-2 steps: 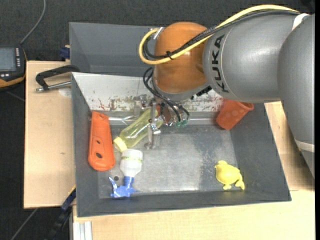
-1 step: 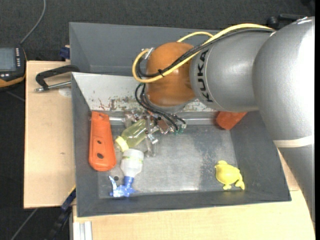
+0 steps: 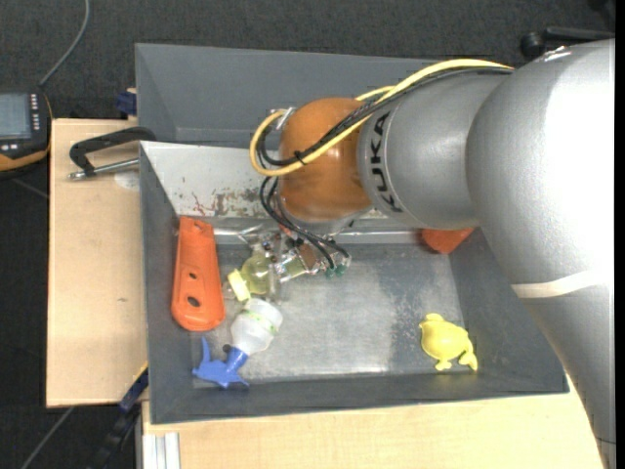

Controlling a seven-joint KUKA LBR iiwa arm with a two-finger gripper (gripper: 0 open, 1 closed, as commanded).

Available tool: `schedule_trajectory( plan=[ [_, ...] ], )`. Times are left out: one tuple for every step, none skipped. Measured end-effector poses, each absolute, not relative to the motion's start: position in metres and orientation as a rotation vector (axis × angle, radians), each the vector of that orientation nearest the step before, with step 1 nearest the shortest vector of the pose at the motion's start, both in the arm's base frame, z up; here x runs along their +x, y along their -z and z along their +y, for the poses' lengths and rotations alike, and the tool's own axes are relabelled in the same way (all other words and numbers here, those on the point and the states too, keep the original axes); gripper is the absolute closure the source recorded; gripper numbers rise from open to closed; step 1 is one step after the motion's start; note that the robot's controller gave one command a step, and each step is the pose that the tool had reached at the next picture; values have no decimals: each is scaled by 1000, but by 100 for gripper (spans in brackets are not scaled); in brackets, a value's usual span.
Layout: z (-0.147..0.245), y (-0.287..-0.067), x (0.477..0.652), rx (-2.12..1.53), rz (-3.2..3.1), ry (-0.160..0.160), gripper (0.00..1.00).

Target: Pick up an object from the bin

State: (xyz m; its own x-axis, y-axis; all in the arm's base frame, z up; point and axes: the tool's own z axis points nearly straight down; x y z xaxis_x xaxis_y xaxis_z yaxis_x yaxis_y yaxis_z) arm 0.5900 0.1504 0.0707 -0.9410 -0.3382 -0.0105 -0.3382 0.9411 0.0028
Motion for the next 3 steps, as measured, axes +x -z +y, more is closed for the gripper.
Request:
schedule_trajectory(
  plan=[
    [150, -71, 590, -537, 3085, -7, 100],
    [150, -81, 587, -538, 3092, -7, 100],
    [150, -105, 588, -538, 3089, -7, 100]
  ],
)
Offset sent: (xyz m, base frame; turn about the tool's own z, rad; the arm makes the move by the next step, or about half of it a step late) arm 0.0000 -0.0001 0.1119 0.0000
